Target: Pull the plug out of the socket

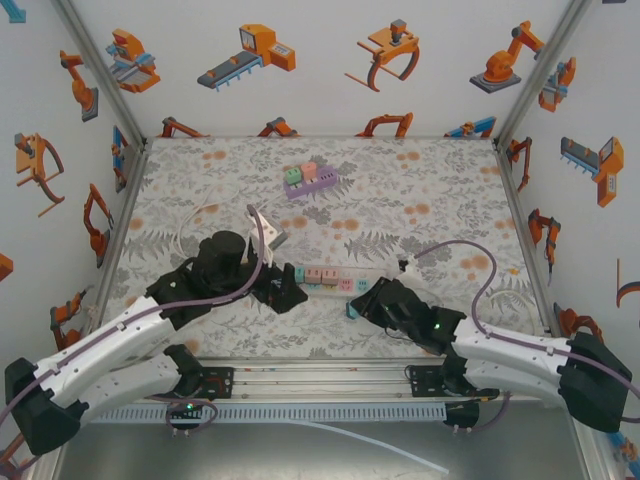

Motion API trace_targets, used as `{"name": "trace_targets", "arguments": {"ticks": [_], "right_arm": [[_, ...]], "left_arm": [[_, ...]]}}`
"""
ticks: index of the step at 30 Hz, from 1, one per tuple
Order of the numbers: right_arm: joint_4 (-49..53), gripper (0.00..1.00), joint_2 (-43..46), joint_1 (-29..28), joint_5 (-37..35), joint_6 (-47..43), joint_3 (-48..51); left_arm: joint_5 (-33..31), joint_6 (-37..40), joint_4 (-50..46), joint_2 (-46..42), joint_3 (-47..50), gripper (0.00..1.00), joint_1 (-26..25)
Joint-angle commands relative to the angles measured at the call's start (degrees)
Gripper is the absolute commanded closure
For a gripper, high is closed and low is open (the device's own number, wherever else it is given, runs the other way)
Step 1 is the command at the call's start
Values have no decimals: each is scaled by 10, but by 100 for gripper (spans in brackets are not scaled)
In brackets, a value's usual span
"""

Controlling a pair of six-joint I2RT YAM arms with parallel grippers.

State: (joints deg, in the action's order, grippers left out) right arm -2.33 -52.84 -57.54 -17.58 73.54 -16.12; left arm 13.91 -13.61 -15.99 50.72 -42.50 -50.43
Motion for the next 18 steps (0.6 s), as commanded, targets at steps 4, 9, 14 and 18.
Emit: {"name": "trace_targets", "arguments": {"ticks": [4,9,14,18], "right_arm": [[-71,82,-41,-11,-66,12,18],[-89,74,-70,-20,-72,11,23],[-83,62,-84,-28,-73,16,22],[-66,58,-78,-32,-78,17,21]], "left_arm": [[44,69,21,4,8,5,-32],[33,72,27,11,6,2,-34],[36,71,31,16,7,0,-34],[26,69,35,11,10,0,-34]]}}
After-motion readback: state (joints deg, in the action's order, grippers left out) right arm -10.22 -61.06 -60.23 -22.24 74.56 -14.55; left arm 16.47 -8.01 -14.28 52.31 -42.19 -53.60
